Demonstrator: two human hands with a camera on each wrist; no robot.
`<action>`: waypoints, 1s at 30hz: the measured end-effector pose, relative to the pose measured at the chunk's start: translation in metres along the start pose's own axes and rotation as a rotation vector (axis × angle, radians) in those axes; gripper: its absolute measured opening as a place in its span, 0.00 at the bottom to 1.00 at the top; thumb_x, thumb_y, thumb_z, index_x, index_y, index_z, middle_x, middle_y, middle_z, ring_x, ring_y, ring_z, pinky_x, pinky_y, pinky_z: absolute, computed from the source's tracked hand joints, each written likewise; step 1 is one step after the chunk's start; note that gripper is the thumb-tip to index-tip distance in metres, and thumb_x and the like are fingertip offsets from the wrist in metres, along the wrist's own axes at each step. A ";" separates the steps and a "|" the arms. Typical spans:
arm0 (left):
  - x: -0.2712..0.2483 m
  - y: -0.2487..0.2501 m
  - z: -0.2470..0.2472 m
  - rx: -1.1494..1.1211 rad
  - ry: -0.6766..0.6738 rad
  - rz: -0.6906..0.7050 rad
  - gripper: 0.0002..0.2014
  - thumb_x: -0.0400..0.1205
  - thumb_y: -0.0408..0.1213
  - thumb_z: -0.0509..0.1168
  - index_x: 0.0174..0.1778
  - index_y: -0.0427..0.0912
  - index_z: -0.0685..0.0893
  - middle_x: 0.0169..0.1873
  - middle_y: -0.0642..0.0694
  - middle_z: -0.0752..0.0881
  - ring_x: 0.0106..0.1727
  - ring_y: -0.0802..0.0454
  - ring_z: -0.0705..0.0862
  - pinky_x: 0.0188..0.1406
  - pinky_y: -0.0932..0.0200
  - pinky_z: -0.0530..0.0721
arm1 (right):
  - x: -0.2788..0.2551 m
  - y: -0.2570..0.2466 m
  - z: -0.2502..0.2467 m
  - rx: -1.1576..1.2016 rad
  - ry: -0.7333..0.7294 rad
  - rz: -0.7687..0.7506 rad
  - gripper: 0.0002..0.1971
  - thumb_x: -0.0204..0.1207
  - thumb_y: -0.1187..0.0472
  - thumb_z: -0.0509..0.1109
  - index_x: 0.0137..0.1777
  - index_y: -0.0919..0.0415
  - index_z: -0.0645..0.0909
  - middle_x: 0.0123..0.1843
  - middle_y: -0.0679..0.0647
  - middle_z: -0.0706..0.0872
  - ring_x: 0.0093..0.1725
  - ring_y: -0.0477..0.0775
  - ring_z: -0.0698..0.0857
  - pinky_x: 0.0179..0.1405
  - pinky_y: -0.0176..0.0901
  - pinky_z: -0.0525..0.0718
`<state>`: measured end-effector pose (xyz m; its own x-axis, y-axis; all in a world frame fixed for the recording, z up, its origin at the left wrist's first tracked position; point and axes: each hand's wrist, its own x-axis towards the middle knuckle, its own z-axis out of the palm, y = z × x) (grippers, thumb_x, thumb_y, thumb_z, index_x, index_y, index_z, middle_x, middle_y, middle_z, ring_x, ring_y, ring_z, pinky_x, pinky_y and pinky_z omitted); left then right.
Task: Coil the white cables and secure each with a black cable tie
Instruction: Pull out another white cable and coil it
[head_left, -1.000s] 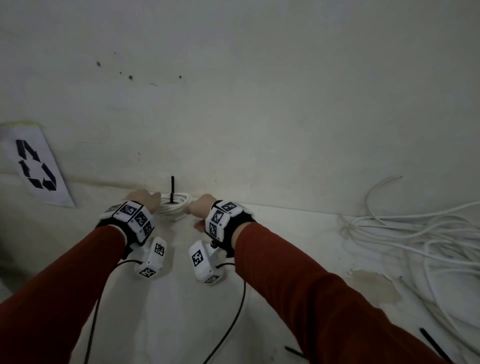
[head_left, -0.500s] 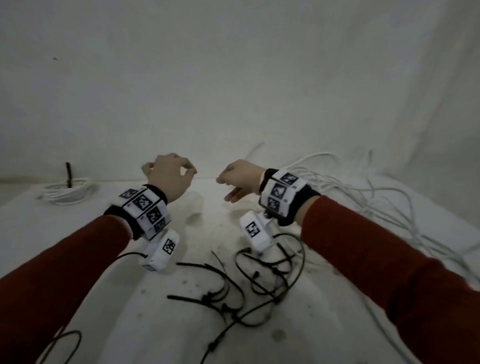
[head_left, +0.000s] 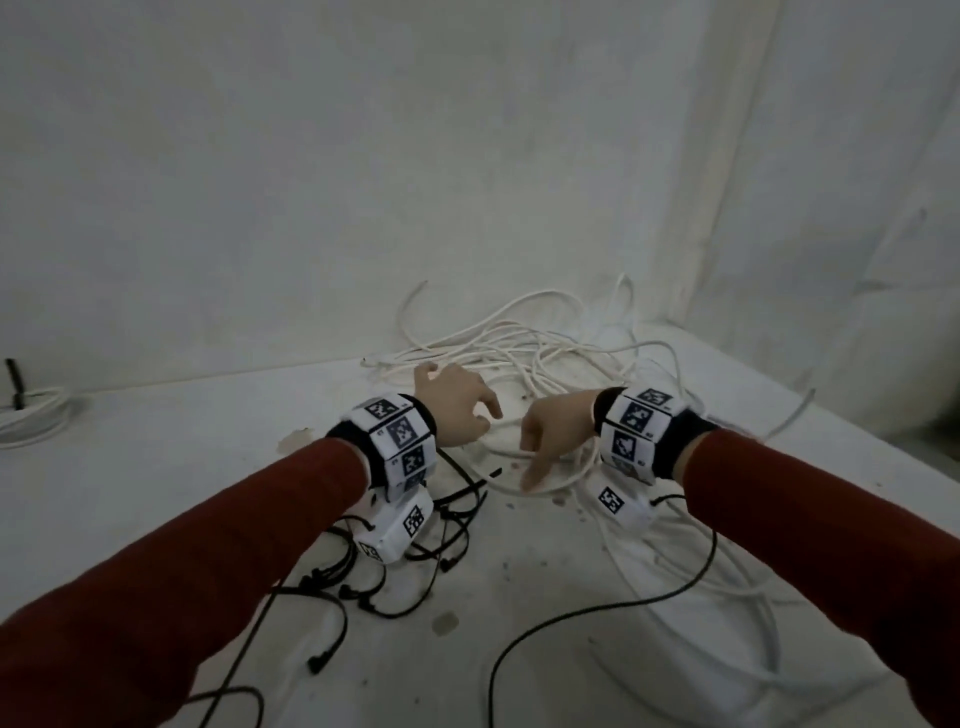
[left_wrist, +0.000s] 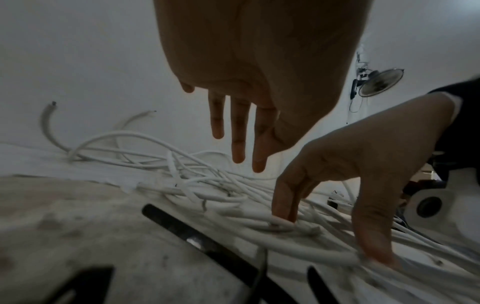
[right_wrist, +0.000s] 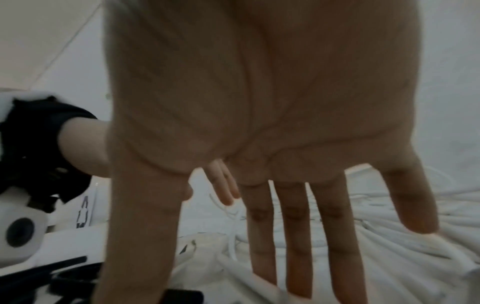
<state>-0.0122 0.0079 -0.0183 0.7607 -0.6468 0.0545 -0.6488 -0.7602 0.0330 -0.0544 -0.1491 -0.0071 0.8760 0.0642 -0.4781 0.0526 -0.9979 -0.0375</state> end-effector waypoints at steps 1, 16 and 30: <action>0.001 0.005 0.003 0.002 -0.037 0.007 0.14 0.80 0.43 0.61 0.59 0.60 0.83 0.64 0.54 0.79 0.72 0.52 0.68 0.73 0.40 0.48 | -0.001 0.002 0.002 -0.027 0.011 -0.008 0.37 0.60 0.37 0.81 0.66 0.58 0.81 0.60 0.52 0.85 0.58 0.55 0.83 0.61 0.48 0.80; 0.002 0.021 -0.033 -0.469 0.344 0.189 0.12 0.87 0.39 0.55 0.41 0.41 0.79 0.32 0.48 0.78 0.37 0.50 0.74 0.34 0.62 0.64 | -0.044 0.034 -0.039 0.216 0.779 -0.347 0.08 0.80 0.58 0.69 0.43 0.60 0.86 0.35 0.48 0.86 0.37 0.49 0.82 0.37 0.38 0.75; -0.052 -0.102 -0.190 -0.771 1.073 -0.001 0.15 0.85 0.39 0.54 0.31 0.52 0.74 0.25 0.51 0.69 0.26 0.59 0.67 0.23 0.64 0.65 | -0.008 0.062 -0.046 0.605 0.861 -0.208 0.24 0.81 0.44 0.64 0.29 0.59 0.83 0.25 0.49 0.84 0.29 0.47 0.82 0.38 0.40 0.77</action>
<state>0.0109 0.1308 0.1655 0.5990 -0.0057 0.8007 -0.7647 -0.3010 0.5698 -0.0357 -0.2118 0.0349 0.9330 -0.0306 0.3585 0.2003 -0.7836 -0.5881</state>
